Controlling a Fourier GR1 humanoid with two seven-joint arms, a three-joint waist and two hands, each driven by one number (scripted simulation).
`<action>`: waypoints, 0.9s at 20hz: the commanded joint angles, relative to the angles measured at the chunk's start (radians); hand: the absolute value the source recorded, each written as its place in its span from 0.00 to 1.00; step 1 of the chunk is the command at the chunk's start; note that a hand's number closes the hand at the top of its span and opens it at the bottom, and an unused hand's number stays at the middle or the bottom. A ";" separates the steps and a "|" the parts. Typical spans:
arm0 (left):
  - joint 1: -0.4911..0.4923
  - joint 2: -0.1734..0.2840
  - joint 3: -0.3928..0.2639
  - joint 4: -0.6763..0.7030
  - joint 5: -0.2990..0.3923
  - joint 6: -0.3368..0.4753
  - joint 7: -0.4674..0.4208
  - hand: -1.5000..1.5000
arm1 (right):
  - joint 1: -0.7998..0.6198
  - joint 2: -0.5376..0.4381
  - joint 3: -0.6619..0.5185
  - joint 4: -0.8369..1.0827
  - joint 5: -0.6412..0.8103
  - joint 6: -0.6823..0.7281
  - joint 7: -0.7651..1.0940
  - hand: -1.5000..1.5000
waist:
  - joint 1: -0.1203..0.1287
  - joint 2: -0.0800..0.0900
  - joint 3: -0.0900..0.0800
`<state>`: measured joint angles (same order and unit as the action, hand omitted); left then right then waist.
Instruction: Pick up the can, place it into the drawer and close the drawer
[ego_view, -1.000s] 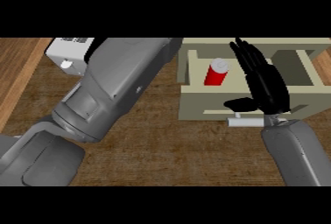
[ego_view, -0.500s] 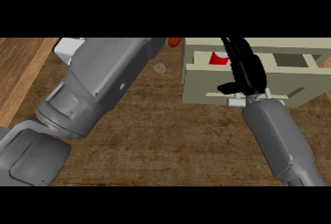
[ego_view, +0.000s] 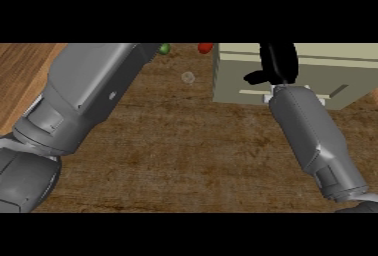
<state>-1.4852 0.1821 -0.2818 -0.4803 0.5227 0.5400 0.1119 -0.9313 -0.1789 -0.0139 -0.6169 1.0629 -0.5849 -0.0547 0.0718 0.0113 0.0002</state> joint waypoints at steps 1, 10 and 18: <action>0.033 0.019 -0.010 -0.056 -0.012 0.003 0.028 0.00 | -0.117 -0.011 -0.039 0.134 0.012 -0.057 0.000 0.00 | 0.023 0.005 0.001; 0.139 0.053 -0.039 -0.205 -0.028 -0.004 0.075 0.00 | -0.236 -0.035 -0.076 0.257 0.007 -0.078 -0.036 0.00 | 0.042 0.006 0.001; 0.232 0.107 -0.039 -0.313 -0.018 -0.034 0.104 0.00 | -0.289 -0.002 -0.177 0.239 -0.119 -0.051 -0.140 0.00 | 0.052 0.001 0.002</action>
<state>-1.3083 0.2774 -0.3114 -0.7413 0.5068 0.5074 0.2090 -1.1425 -0.1951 -0.1159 -0.3407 1.0288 -0.6041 -0.1654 0.1047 0.0286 0.0092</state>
